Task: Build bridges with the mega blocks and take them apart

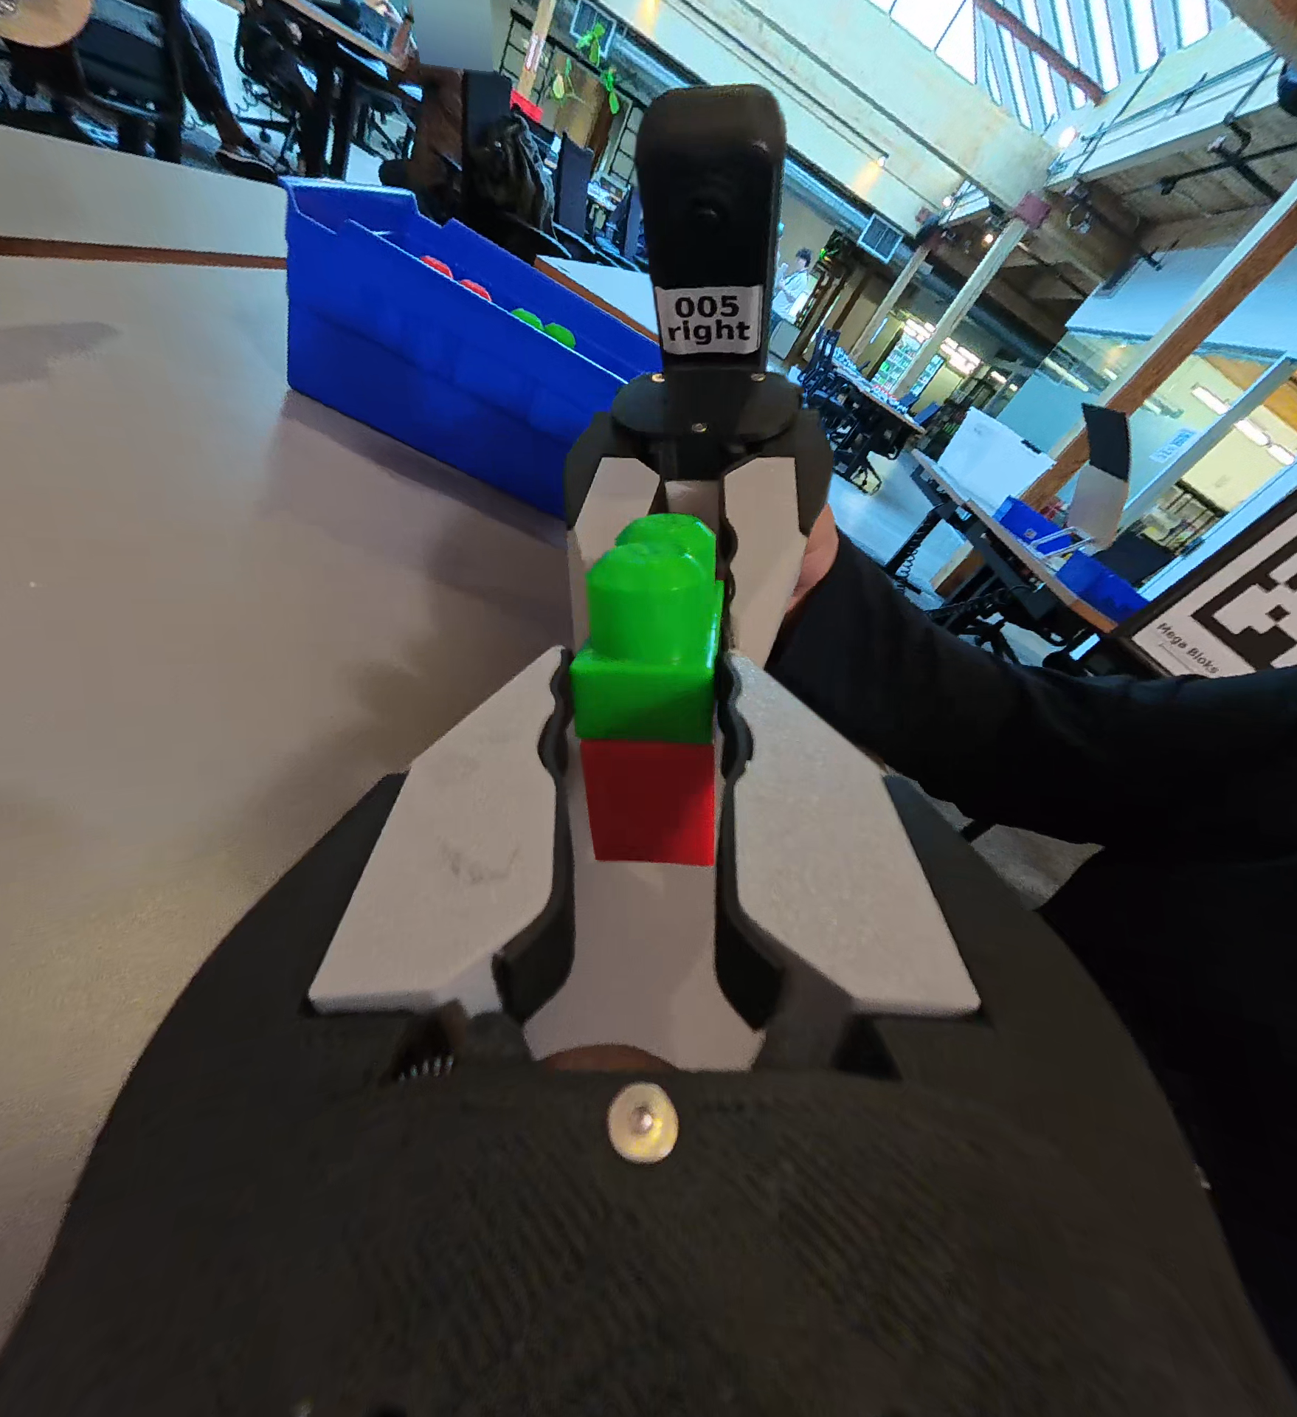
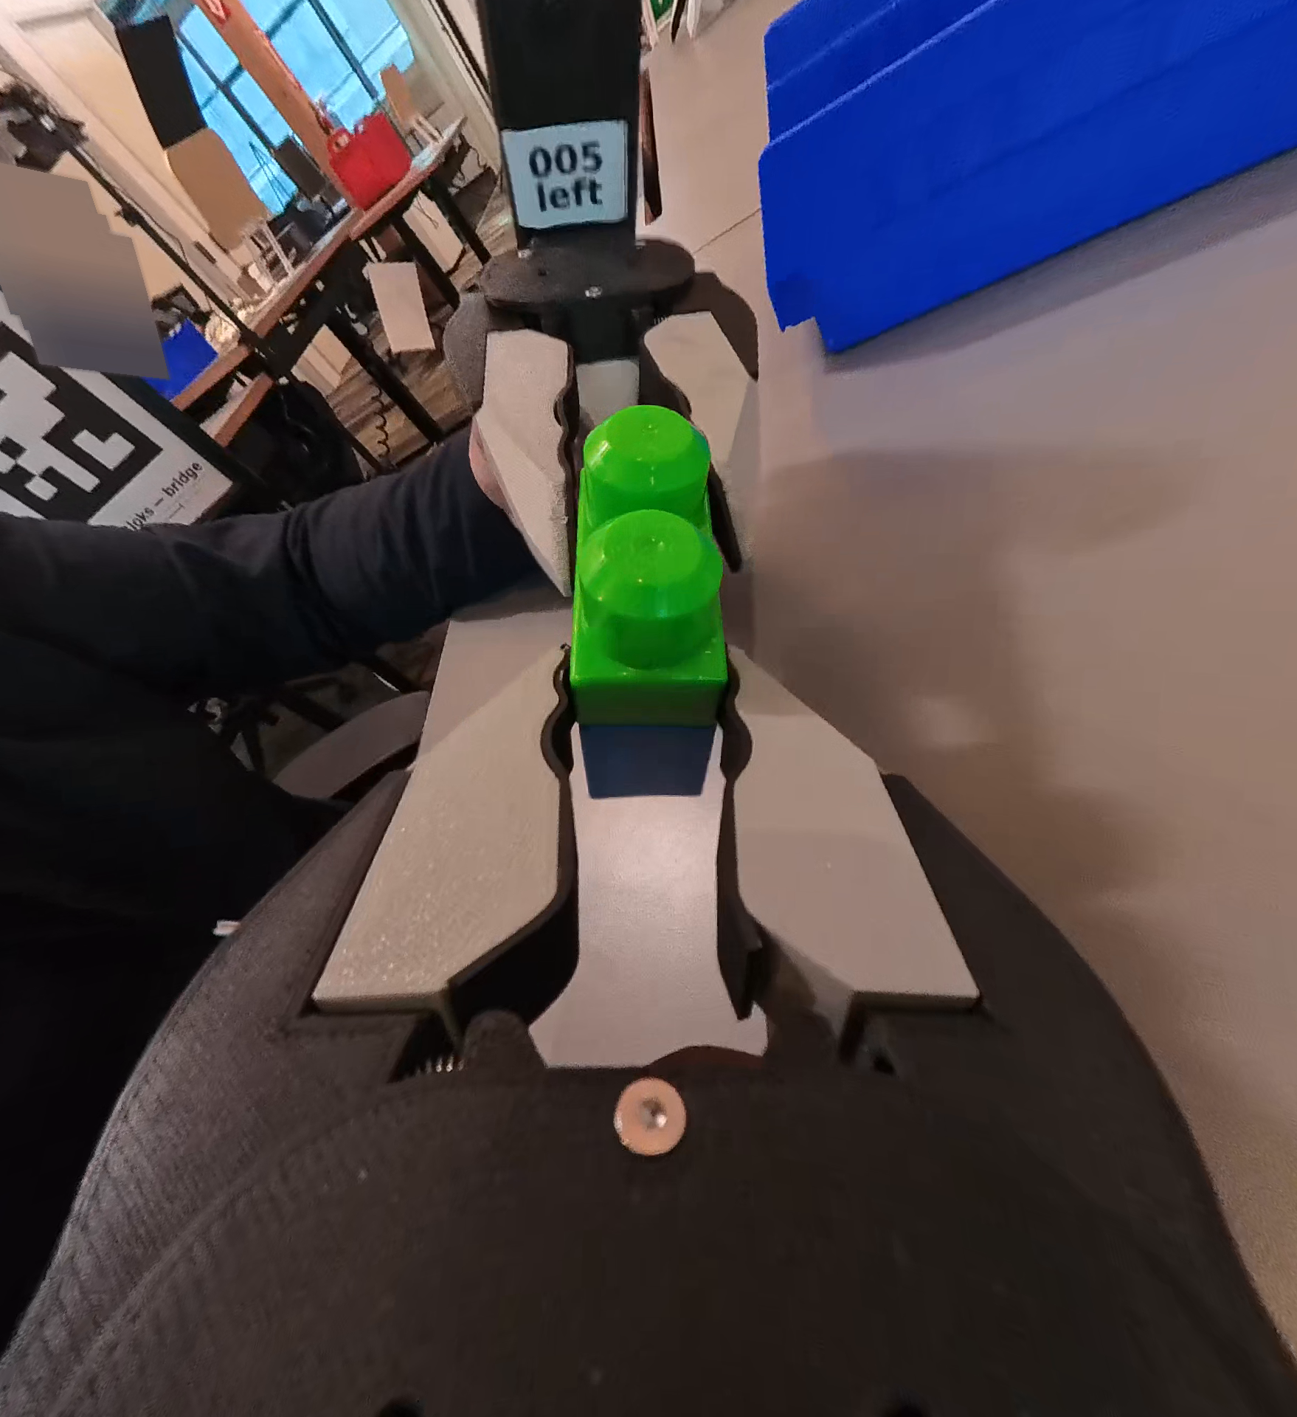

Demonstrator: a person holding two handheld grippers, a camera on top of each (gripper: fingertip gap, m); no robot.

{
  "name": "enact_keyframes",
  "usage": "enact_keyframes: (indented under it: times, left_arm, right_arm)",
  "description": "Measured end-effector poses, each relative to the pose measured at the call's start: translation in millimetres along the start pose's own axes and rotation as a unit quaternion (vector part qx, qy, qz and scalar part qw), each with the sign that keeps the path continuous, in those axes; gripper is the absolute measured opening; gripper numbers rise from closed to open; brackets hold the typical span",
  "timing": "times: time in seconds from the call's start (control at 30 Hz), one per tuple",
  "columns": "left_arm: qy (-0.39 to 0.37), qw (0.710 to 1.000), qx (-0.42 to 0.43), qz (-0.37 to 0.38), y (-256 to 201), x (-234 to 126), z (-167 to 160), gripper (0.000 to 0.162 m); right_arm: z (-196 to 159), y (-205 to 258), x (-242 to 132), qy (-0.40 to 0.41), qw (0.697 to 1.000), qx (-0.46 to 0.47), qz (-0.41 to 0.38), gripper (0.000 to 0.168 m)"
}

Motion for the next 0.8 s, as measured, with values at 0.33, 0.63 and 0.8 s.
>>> enact_keyframes:
  times: [0.33,0.63,0.8]
  left_arm:
    - [-0.145,0.988,-0.045,0.001,7,-28,36,0.034]
    - [-0.195,0.98,-0.03,0.016,7,-33,46,0.034]
    - [-0.183,0.982,-0.044,-0.001,7,-27,41,0.034]
  right_arm:
    - [37,2,-20,-0.168,0.984,0.028,0.05,0.047]
    - [38,-8,5,-0.175,0.984,0.023,-0.006,0.054]
    - [36,-5,3,-0.169,0.985,0.02,0.014,0.033]
Point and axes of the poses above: each gripper's, where its closed fingertips meet, x out along the fingers, z out of its top, y = z × x across the jaws, the point moved 3 cm from there along -x, back along the fingers, and after that the axes turned 1 degree about y, right-handed, at the moved point
